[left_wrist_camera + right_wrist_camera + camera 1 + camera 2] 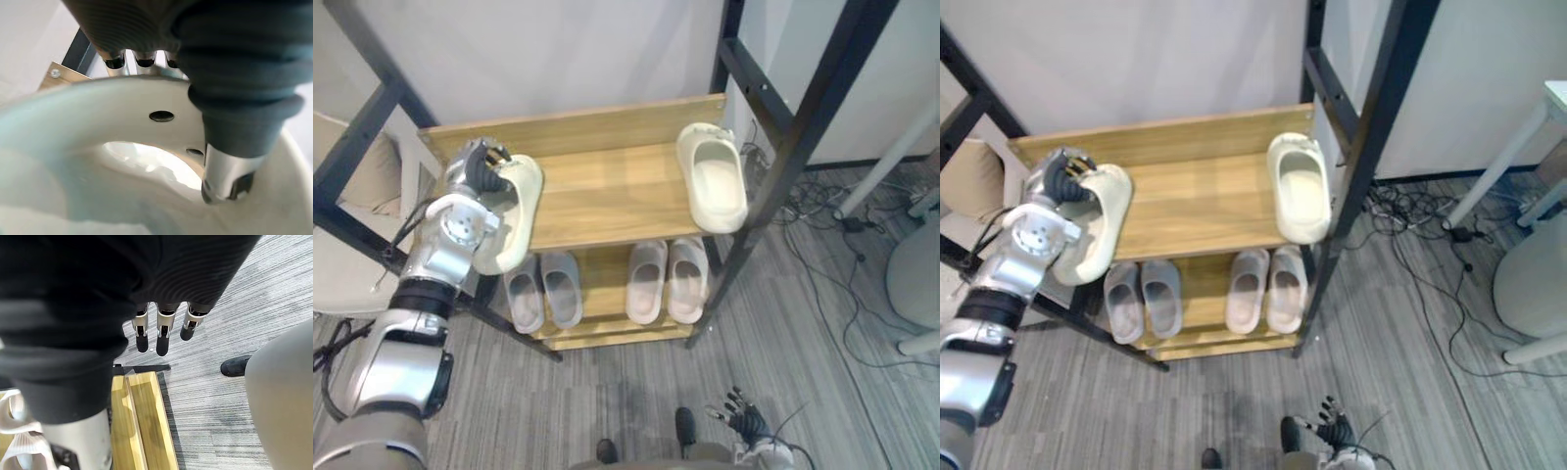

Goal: Organize the slippers on the shoe rack

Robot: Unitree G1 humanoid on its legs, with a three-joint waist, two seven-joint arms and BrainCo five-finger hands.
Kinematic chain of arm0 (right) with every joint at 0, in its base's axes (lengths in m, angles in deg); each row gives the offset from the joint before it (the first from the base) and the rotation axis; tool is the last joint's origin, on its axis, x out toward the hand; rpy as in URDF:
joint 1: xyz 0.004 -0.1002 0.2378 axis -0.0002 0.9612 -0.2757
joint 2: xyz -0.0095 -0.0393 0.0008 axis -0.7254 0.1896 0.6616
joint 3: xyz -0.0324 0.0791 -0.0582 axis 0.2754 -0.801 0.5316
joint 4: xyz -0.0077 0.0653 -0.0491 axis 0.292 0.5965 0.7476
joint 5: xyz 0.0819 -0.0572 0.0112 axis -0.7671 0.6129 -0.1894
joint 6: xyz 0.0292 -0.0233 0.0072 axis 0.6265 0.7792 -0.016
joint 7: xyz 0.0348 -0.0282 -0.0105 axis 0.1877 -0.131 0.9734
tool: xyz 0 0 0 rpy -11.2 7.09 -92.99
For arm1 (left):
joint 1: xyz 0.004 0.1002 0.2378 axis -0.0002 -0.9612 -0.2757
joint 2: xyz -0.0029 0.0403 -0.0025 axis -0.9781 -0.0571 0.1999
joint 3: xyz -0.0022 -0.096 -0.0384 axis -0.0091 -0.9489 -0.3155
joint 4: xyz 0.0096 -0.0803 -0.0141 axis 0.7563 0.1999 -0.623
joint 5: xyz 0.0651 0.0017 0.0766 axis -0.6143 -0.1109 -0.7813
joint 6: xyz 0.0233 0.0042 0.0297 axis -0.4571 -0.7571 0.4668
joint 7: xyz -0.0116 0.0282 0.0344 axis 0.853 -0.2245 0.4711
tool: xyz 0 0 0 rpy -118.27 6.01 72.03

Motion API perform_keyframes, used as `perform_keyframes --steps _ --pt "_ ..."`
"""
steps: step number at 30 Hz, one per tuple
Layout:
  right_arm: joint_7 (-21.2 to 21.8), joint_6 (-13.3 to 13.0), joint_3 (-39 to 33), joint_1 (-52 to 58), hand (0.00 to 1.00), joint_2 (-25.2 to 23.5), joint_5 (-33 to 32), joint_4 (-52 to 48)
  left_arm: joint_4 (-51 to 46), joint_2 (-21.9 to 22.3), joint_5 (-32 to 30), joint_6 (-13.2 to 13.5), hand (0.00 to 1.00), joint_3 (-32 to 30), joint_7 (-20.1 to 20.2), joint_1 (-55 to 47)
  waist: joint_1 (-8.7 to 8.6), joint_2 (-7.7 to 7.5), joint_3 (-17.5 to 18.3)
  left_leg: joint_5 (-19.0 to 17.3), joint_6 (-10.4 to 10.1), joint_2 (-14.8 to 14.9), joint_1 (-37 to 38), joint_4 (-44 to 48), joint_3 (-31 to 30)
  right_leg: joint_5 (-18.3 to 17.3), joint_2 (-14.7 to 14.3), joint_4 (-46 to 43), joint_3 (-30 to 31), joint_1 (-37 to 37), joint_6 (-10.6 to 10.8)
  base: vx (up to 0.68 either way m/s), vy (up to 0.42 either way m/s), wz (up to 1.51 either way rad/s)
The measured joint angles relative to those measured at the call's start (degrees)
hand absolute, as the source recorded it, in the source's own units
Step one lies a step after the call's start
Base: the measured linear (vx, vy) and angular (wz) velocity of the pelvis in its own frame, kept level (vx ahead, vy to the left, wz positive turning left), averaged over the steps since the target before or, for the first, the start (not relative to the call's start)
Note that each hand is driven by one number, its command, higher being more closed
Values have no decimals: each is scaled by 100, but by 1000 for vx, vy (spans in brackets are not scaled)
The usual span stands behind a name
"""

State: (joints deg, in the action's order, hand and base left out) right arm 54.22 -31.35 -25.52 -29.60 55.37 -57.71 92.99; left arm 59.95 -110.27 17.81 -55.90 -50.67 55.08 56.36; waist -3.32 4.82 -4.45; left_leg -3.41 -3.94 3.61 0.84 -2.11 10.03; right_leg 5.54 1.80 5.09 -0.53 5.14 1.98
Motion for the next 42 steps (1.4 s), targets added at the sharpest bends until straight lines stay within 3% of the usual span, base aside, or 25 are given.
perform_keyframes --steps 8,19,31,42 --pt "-23 -1 0 22 0 -5 0 -49 -20 2 -10 0 100 0 -1 1 -6 10 -8 -3 2 -4 28 3 34 21 -2 0 67 -9 3 -7 -1 -3" --pt "-30 -2 11 7 0 -4 -1 -44 -712 42 -563 18 100 205 -36 -239 -46 9 -9 -2 4 -19 29 4 -22 23 5 1 15 -27 4 -1 0 0" --pt "-80 -22 9 -54 0 -41 -17 -65 -851 142 -786 -36 100 289 -375 -223 -247 -25 -63 -52 64 -65 23 5 215 89 8 2 287 105 63 -4 8 -11" --pt "-93 -2 5 -42 0 -68 -20 -247 -778 752 -706 -242 100 271 -639 444 -344 -63 -154 -176 197 -180 -170 130 602 212 100 1 788 436 180 -8 22 -19"
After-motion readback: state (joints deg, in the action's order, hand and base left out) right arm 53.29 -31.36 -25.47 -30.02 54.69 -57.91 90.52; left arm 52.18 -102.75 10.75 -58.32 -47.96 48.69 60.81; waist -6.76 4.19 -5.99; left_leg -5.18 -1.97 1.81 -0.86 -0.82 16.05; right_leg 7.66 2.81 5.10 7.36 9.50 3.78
